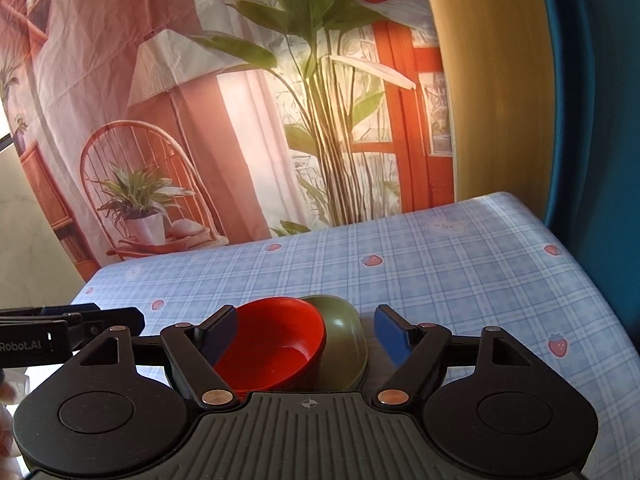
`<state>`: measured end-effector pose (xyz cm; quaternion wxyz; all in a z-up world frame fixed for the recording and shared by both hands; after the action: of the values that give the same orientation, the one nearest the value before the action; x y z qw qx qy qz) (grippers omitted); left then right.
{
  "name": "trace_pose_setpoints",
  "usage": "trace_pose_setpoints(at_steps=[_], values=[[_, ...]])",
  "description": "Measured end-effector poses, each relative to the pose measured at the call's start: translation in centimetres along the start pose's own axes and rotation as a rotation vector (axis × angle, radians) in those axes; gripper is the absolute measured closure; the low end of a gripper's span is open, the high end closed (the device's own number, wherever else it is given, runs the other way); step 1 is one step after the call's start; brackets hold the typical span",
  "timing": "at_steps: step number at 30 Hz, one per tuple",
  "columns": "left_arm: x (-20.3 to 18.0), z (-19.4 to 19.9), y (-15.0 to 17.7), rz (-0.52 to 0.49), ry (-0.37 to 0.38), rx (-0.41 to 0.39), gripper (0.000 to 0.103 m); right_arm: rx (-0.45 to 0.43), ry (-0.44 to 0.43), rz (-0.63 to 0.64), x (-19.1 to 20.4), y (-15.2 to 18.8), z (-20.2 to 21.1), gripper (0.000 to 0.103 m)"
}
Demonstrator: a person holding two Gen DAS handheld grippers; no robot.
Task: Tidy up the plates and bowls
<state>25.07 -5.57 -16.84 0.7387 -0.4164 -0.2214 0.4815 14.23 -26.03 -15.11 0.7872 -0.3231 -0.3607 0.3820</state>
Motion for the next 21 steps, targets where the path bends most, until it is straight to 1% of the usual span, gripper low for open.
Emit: trace_pose_setpoints(at_steps=[1, 2, 3, 6, 13, 18, 21], values=[[0.0, 0.9, 0.0, -0.002, -0.008, -0.014, 0.009, -0.002, 0.002, 0.014, 0.3, 0.0, 0.5, 0.022], [0.0, 1.8, 0.0, -0.006, -0.015, -0.027, 0.006, -0.006, 0.007, 0.034, 0.8, 0.0, 1.2, 0.016], [0.0, 2.7, 0.0, -0.012, -0.026, -0.039, 0.005, -0.013, 0.009, 0.046, 1.2, 0.0, 1.8, 0.01], [0.2, 5.3, 0.1, -0.022, -0.064, -0.074, 0.001, -0.043, 0.012, 0.081, 2.4, -0.1, 4.2, 0.0], [0.6, 11.9, 0.7, -0.031, -0.148, -0.132, 0.0, -0.092, 0.007, 0.107, 4.7, -0.2, 8.9, 0.0], [0.3, 15.9, 1.6, -0.054, -0.226, -0.161, 0.0, -0.121, -0.011, 0.101, 5.9, 0.4, 11.8, 0.0], [0.4, 17.8, 2.2, -0.025, -0.236, -0.168, 0.0, -0.138, -0.02, 0.087, 6.4, 1.1, 13.5, 0.0]])
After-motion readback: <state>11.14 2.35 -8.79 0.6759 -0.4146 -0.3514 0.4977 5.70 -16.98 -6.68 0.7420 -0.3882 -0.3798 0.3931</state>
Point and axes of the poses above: each gripper's, at about its wrist camera, not at the fingertips, and z roughly against the way its jaws point, x to its left, y to its underside, the point moved 4 cm from there along -z, roughly the way its jaws point, and after that the axes turned 4 degrees about -z, right-handed, at the moved point
